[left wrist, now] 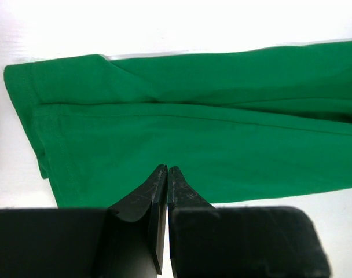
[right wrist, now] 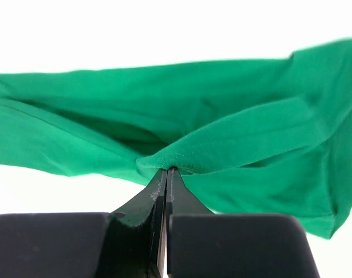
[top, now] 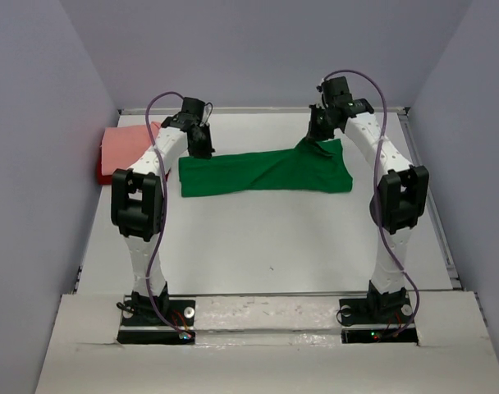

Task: Fold and stack the t-shirts
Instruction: Fold the tshirt

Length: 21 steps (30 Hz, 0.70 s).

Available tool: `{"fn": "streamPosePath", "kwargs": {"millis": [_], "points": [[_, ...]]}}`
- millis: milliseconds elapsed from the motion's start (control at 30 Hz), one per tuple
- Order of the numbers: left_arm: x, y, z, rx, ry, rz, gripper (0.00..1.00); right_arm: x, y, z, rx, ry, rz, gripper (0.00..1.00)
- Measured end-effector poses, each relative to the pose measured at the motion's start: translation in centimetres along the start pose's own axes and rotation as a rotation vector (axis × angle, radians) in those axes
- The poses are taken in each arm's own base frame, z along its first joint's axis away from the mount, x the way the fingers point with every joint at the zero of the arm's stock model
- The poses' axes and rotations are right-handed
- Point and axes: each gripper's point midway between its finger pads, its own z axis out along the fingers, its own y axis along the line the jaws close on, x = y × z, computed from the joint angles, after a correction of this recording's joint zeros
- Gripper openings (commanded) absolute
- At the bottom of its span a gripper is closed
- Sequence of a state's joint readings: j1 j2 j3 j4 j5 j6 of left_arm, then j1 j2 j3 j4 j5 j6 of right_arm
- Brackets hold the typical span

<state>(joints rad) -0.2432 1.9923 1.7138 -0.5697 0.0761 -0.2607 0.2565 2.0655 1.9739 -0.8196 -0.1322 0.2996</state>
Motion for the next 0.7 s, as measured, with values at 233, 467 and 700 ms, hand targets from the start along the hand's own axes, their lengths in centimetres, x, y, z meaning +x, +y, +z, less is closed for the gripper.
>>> {"fn": "streamPosePath", "kwargs": {"millis": [233, 467, 700], "points": [[0.6, -0.9, 0.0, 0.012, 0.011, 0.016, 0.15, -4.6, 2.4, 1.8, -0.097, -0.066, -0.067, 0.88], [0.5, -1.2, -1.0, 0.017, 0.006, 0.023, 0.15, 3.2, -0.5, 12.3, -0.095, 0.187, -0.035, 0.97], [-0.3, -1.5, -2.8, 0.03, -0.031, 0.028, 0.16, 3.8, 0.2, 7.6, -0.079, 0.171, -0.05, 0.95]]}}
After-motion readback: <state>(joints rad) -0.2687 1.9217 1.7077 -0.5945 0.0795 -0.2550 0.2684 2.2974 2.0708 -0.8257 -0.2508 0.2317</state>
